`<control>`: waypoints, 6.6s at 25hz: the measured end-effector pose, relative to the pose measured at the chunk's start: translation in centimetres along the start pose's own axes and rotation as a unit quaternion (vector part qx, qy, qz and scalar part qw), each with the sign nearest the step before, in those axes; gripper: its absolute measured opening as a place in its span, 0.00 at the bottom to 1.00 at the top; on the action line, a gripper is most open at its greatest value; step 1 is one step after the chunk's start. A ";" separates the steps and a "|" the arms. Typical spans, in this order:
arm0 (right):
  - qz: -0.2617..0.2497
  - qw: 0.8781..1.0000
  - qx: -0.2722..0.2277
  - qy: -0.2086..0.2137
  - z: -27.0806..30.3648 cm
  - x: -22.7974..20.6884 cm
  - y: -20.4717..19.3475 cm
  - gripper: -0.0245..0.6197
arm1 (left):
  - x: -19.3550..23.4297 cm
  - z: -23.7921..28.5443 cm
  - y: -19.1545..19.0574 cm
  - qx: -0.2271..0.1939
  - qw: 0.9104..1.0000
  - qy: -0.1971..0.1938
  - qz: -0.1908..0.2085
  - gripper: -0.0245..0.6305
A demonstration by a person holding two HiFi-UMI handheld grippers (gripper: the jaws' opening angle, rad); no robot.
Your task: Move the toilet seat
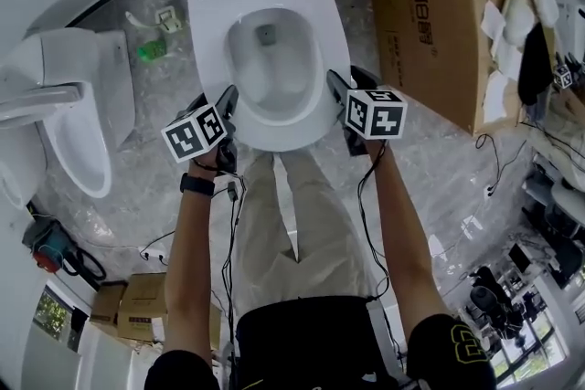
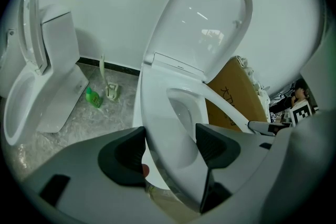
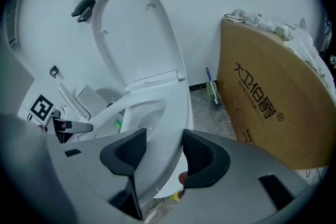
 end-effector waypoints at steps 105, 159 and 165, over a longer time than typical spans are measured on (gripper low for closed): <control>0.087 0.977 -0.181 0.075 -4.4 2.3 10.5 0.35 | -0.7 -4.9 10.4 -0.055 0.978 -0.126 -0.158 0.61; 0.060 0.977 -0.206 0.002 -6.5 1.2 13.0 0.23 | -1.0 -5.4 17.3 -0.020 0.959 -0.135 -0.250 0.66; 0.057 0.975 -0.214 0.001 -6.2 1.5 13.9 0.22 | -1.0 -5.4 18.1 -0.017 0.954 -0.138 -0.267 0.66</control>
Point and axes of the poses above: the fingertips, and each gripper's own axes: z forward along the fingers, x to its left, y out of its top, the point moved 9 cm from there along -z, backward along the fingers, and after that the axes turned 12 degrees about y, right-handed, at the moved point
